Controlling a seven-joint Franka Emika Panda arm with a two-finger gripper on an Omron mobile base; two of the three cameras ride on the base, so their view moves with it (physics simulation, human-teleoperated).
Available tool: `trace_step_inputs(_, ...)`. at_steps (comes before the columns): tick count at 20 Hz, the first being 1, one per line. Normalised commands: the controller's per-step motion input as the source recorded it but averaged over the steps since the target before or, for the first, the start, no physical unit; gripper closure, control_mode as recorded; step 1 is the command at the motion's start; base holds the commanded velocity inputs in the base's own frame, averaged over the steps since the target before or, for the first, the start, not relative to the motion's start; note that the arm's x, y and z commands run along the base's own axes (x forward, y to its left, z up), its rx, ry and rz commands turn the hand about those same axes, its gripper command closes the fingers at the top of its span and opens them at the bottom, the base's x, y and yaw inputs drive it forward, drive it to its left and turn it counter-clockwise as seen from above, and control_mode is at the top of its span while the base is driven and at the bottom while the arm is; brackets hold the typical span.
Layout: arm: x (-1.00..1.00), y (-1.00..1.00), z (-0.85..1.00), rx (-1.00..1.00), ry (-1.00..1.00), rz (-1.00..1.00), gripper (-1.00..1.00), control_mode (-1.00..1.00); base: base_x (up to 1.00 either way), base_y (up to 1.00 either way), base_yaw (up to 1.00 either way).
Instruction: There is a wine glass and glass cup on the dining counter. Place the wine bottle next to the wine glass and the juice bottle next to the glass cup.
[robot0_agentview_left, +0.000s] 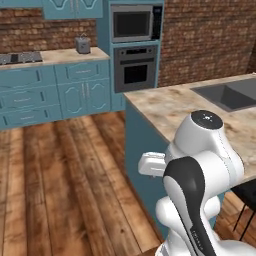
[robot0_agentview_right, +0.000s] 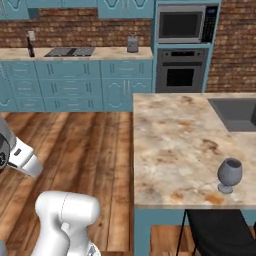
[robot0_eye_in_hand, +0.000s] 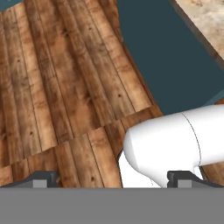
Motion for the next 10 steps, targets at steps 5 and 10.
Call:
trace_step_inputs(5,0.00,0.00,0.00,0.00,0.00,0.00,-1.00,1.00,0.21,0.78,0.00)
trace_step_inputs(10,0.00,0.00,0.00,0.00,0.00,0.00,-1.00,1.00,0.17,0.76,0.00)
